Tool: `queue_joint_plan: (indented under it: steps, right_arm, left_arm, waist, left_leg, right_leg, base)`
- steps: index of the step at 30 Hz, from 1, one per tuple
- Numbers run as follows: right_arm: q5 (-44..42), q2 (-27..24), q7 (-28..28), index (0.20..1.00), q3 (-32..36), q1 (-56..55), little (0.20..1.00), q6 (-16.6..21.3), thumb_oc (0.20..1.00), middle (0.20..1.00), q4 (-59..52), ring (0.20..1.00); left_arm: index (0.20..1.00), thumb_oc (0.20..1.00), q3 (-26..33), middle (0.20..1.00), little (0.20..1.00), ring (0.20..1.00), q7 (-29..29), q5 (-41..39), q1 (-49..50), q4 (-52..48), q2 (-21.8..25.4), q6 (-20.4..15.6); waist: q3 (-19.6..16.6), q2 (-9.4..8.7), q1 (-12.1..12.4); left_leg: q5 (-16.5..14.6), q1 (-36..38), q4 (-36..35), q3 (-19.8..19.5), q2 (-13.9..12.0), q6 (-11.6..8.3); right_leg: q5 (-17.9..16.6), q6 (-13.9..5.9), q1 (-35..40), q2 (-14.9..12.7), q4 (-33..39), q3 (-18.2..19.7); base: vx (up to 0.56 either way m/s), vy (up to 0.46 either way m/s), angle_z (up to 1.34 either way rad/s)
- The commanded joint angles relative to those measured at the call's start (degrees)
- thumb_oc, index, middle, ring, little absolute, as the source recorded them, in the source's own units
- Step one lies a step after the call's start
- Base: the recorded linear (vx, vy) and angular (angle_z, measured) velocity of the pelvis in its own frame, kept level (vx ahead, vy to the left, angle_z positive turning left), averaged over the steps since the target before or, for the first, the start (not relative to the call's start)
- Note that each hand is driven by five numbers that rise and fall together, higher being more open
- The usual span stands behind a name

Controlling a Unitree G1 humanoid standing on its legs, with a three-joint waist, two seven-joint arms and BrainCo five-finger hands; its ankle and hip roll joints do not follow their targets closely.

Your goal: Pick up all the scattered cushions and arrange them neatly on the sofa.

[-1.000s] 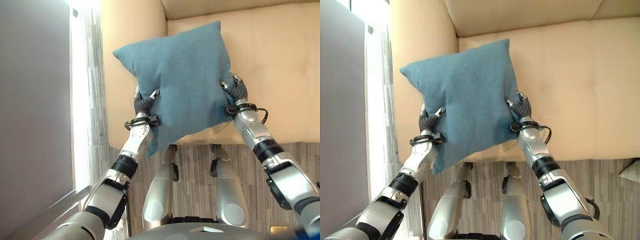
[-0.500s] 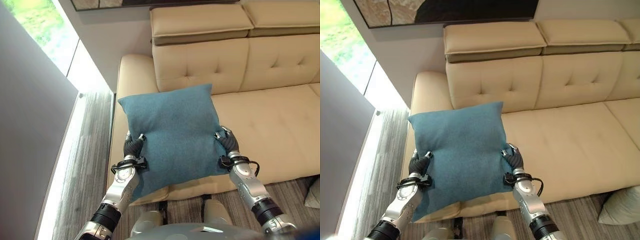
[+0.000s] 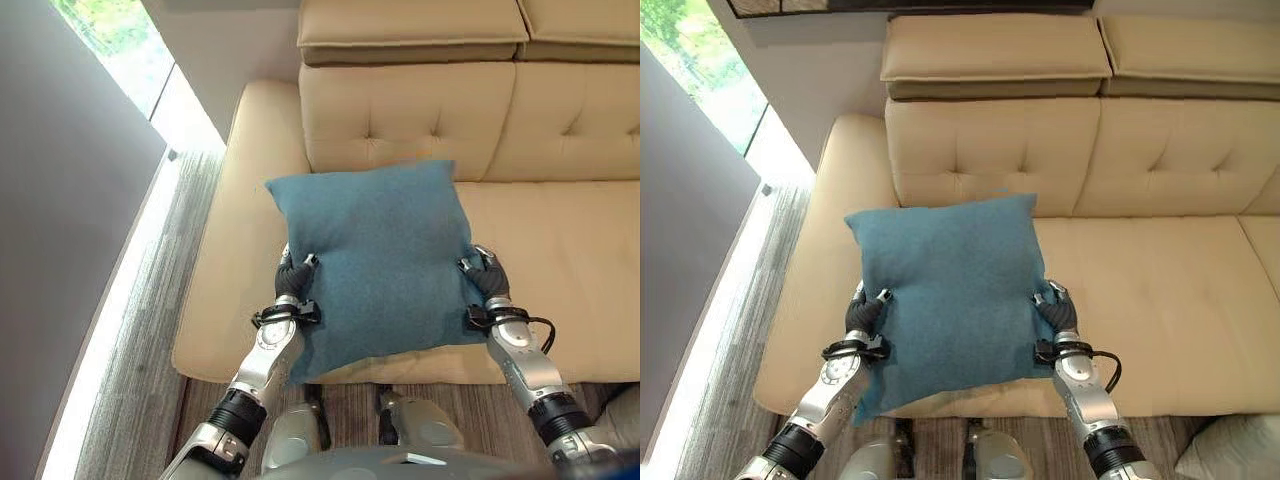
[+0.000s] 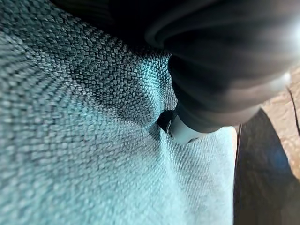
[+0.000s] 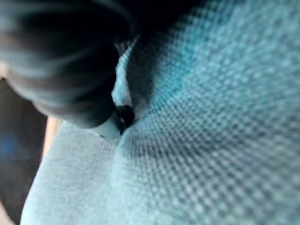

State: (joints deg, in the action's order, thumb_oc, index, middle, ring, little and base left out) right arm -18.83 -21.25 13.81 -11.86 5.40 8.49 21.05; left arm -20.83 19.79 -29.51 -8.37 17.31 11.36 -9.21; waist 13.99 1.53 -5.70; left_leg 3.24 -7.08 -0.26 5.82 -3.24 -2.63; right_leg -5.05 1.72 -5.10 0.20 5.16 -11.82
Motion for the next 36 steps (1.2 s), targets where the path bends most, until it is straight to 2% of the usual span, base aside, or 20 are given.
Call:
queue_joint_plan:
  steps: [1, 3, 5, 7, 9, 11, 13, 16, 19, 23, 24, 31, 35, 36]
  right_arm:
    - [2.0, 3.4, -1.0, 0.200, -1.2, 4.3, 0.200, 4.7, 0.200, 0.200, -7.5, 0.200]
    - [2.8, 4.3, -1.4, 0.200, -1.5, 4.4, 0.200, 4.2, 0.200, 0.200, -7.1, 0.200]
    - [3.3, 5.4, -1.9, 0.200, -2.2, 5.5, 0.200, 3.9, 0.200, 0.200, -7.4, 0.200]
    - [3.3, 6.0, -2.2, 0.200, -2.3, 5.8, 0.200, 4.0, 0.200, 0.200, -7.7, 0.200]
    - [3.6, 6.3, -2.3, 0.200, -2.4, 5.9, 0.200, 3.9, 0.200, 0.200, -7.7, 0.200]
    - [4.1, 6.2, -2.5, 0.200, -2.8, 6.4, 0.200, 3.8, 0.200, 0.200, -8.0, 0.200]
    - [4.2, 6.0, -2.7, 0.200, -2.7, 6.4, 0.200, 3.8, 0.200, 0.200, -8.5, 0.200]
    - [4.9, 5.1, -2.8, 0.200, -2.8, 5.8, 0.200, 3.4, 0.200, 0.200, -8.8, 0.200]
    - [5.4, 3.8, -2.6, 0.200, -2.5, 4.8, 0.200, 3.4, 0.200, 0.200, -10.1, 0.200]
    - [6.7, 2.9, -1.7, 0.200, -2.5, 5.2, 0.200, 3.4, 0.200, 0.200, -10.7, 0.200]
    - [8.3, 2.3, 0.2, 0.200, -2.6, 6.9, 0.200, 3.6, 0.200, 0.200, -11.0, 0.200]
    - [12.9, 1.7, 7.1, 0.200, -5.7, 18.4, 0.200, 3.9, 0.200, 0.200, -6.9, 0.200]
    - [14.4, -0.4, 11.1, 0.200, -7.5, 29.1, 0.200, 3.1, 0.200, 0.200, 0.1, 0.200]
    - [14.9, -1.3, 13.2, 0.200, -8.0, 35.0, 0.200, 3.1, 0.200, 0.200, 3.6, 0.200]
  left_arm:
    - [0.200, 0.200, -1.3, 0.200, 0.200, 0.200, -3.1, 3.5, -3.7, -3.6, -0.1, -3.1]
    - [0.200, 0.200, -0.5, 0.200, 0.200, 0.200, -3.2, 3.9, -2.1, -4.2, 0.8, -2.7]
    - [0.200, 0.200, 0.6, 0.200, 0.200, 0.200, -3.2, 4.2, -1.3, -5.3, 1.9, -2.8]
    - [0.200, 0.200, 1.0, 0.200, 0.200, 0.200, -3.1, 4.5, -1.6, -5.1, 2.3, -3.0]
    - [0.200, 0.200, 1.5, 0.200, 0.200, 0.200, -2.9, 4.2, -1.6, -5.3, 2.4, -3.3]
    - [0.200, 0.200, 1.7, 0.200, 0.200, 0.200, -3.0, 3.9, -1.5, -5.8, 2.4, -3.6]
    - [0.200, 0.200, 1.6, 0.200, 0.200, 0.200, -2.8, 3.6, -1.8, -5.7, 2.3, -4.0]
    - [0.200, 0.200, 1.6, 0.200, 0.200, 0.200, -3.3, 3.5, -0.4, -6.2, 2.0, -4.0]
    - [0.200, 0.200, 0.9, 0.200, 0.200, 0.200, -3.4, 3.6, -0.8, -6.2, 1.6, -3.8]
    - [0.200, 0.200, 0.3, 0.200, 0.200, 0.200, -3.1, 3.6, -2.4, -6.0, 1.2, -3.7]
    - [0.200, 0.200, -0.4, 0.200, 0.200, 0.200, -1.9, 4.3, -5.3, -5.1, 1.0, -3.8]
    - [0.200, 0.200, -2.4, 0.200, 0.200, 0.200, 3.3, 7.0, -18.0, 1.2, 0.7, -5.3]
    - [0.200, 0.200, -3.1, 0.200, 0.200, 0.200, 5.6, 6.9, -27.1, 6.5, 2.2, -6.4]
    - [0.200, 0.200, -3.3, 0.200, 0.200, 0.200, 6.8, 7.1, -32.2, 9.7, 2.9, -6.8]
  waist:
    - [-2.5, -3.02, 2.5]
    - [-3.5, -2.77, 3.1]
    - [-2.7, -2.52, 4.0]
    - [-2.3, -2.40, 4.0]
    - [-2.3, -2.24, 4.1]
    - [-2.5, -2.00, 4.5]
    - [-2.3, -2.25, 4.2]
    - [-3.5, -3.04, 4.2]
    - [-3.9, -2.86, 3.5]
    - [-3.6, -2.30, 2.9]
    - [-2.7, -1.70, 2.1]
    - [1.0, -0.43, 1.2]
    - [2.4, 0.19, 1.5]
    - [3.1, 0.42, 1.6]
  left_leg:
    - [-5.6, -0.2, 3.5, -3.0, 5.1, 1.10]
    - [-5.4, 2.2, 0.9, -2.3, 5.1, 2.24]
    - [-5.5, 4.0, 0.3, -0.8, 4.3, 3.38]
    - [-5.9, 4.4, 0.4, -0.8, 4.2, 3.85]
    - [-6.4, 4.8, 0.6, -0.8, 4.2, 3.99]
    - [-7.0, 4.8, 1.0, -0.7, 3.8, 3.77]
    - [-7.5, 4.9, 1.9, -1.1, 3.9, 3.50]
    - [-7.9, 5.6, 2.4, -1.4, 3.6, 2.78]
    - [-7.3, 6.1, 1.1, -1.9, 2.3, 1.68]
    - [-6.8, 5.8, 0.2, -2.2, 1.6, 1.16]
    - [-6.2, 4.9, -0.2, -2.2, 1.2, 0.89]
    - [-4.4, -2.7, 0.7, -2.4, 1.0, 0.56]
    - [-3.0, -9.4, 2.2, -2.8, 1.2, 0.31]
    - [-2.8, -11.8, 3.0, -3.4, 1.5, 0.18]
  right_leg:
    - [9.2, -5.65, 2.4, -2.2, -7.3, 5.4]
    - [9.8, -6.78, 2.2, -2.8, -10.4, 5.7]
    - [9.8, -8.60, -1.0, -4.3, -17.5, 6.5]
    - [9.6, -9.34, -2.4, -5.1, -19.5, 7.7]
    - [8.9, -9.70, -1.9, -6.7, -17.7, 7.9]
    - [6.8, -10.07, -1.6, -9.0, -13.8, 7.2]
    - [5.5, -10.31, -2.1, -9.5, -11.6, 8.3]
    - [4.7, -9.95, 0.1, -9.2, -7.9, 7.5]
    - [5.2, -9.18, 1.5, -7.9, -6.4, 6.7]
    - [5.6, -8.61, 1.2, -7.3, -6.0, 6.1]
    - [5.8, -8.28, 0.1, -6.7, -6.0, 6.1]
    - [5.0, -7.87, -8.3, -6.3, -8.3, 7.0]
    - [4.7, -7.58, -14.9, -6.7, -10.7, 7.6]
    - [4.9, -7.55, -17.5, -6.9, -12.0, 7.7]
  base:
    - [0.19, 0.237, -0.36]
    - [0.16, 0.252, -0.56]
    - [0.03, 0.140, -0.76]
    - [0.00, 0.020, -0.72]
    - [0.02, -0.031, -0.01]
    - [0.06, -0.114, -0.07]
    - [0.09, -0.133, -0.21]
    - [0.13, -0.196, 0.16]
    - [0.07, -0.163, 0.04]
    - [0.00, -0.088, -0.04]
    - [-0.07, -0.076, -0.01]
    - [-0.13, -0.003, -0.01]
    - [-0.10, 0.010, 0.01]
    - [-0.07, 0.013, 0.00]
